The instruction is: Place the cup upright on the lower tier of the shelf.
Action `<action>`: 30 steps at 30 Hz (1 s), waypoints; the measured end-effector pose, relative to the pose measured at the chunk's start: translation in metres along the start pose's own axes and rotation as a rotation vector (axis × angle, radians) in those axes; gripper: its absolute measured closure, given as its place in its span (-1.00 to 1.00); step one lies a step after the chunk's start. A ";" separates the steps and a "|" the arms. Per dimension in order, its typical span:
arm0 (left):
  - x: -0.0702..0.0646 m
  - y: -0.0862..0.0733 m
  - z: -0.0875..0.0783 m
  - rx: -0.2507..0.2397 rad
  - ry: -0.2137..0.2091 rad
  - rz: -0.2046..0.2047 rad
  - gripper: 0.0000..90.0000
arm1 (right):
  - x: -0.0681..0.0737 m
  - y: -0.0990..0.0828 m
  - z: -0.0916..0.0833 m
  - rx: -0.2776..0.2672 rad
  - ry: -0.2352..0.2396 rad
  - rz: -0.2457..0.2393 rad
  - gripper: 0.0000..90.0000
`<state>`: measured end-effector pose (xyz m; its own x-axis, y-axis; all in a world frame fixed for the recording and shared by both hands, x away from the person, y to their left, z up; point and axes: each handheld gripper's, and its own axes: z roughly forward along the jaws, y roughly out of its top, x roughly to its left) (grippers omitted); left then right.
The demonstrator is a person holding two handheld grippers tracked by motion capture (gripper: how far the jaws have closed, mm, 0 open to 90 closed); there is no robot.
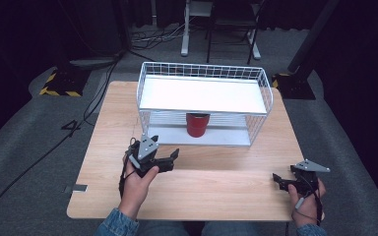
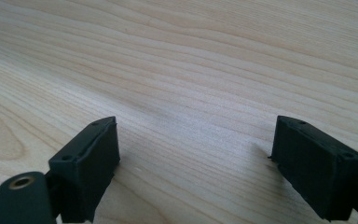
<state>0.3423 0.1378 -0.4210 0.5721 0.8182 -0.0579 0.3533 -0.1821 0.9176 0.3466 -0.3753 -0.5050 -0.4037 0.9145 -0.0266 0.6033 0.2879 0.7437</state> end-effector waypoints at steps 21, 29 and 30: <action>0.044 -0.039 -0.061 0.064 -0.045 0.049 -0.66 | 0.001 0.000 -0.001 -0.003 -0.010 -0.011 -0.66; 0.059 -0.068 -0.059 0.182 -0.062 0.055 -0.66 | 0.001 0.000 -0.001 -0.004 -0.010 -0.011 -0.66; 0.061 -0.071 -0.058 0.190 -0.062 0.050 -0.66 | 0.001 0.000 -0.001 -0.004 -0.010 -0.011 -0.66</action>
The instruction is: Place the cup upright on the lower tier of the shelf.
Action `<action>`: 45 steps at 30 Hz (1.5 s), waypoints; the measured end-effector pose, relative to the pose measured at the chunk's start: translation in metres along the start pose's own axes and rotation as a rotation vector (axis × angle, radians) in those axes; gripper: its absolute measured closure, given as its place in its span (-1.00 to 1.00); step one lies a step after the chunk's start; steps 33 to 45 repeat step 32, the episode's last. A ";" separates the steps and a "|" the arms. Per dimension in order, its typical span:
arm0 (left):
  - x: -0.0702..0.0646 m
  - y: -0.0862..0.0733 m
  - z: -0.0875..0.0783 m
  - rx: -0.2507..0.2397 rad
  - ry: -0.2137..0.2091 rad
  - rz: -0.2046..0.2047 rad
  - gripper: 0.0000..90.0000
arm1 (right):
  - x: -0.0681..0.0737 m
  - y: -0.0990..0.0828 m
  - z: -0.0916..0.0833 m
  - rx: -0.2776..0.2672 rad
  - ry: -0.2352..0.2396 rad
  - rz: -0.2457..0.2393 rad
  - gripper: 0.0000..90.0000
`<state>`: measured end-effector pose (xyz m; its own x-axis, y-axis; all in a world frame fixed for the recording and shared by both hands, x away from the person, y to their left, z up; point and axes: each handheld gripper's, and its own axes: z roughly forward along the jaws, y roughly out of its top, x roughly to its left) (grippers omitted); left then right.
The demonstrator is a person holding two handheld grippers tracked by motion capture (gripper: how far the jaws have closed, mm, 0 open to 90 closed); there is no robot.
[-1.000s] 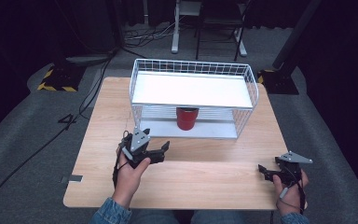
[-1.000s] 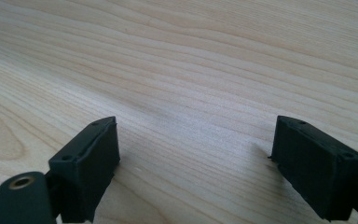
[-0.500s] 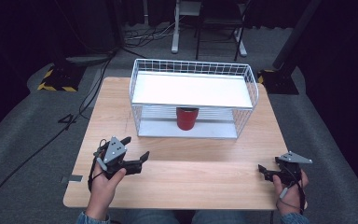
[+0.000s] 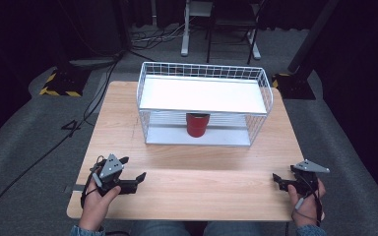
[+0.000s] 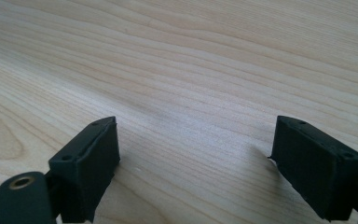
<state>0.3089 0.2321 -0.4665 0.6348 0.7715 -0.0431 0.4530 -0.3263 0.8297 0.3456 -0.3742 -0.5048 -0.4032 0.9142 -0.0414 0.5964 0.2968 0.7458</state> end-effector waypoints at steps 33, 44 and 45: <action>0.021 -0.034 0.017 0.215 0.066 -0.021 -0.68 | 0.000 0.000 0.000 -0.002 -0.003 -0.003 -0.66; 0.021 -0.034 0.017 0.215 0.066 -0.021 -0.68 | 0.000 0.000 0.000 -0.002 -0.003 -0.003 -0.66; 0.021 -0.034 0.017 0.215 0.066 -0.021 -0.68 | 0.000 0.000 0.000 -0.002 -0.003 -0.003 -0.66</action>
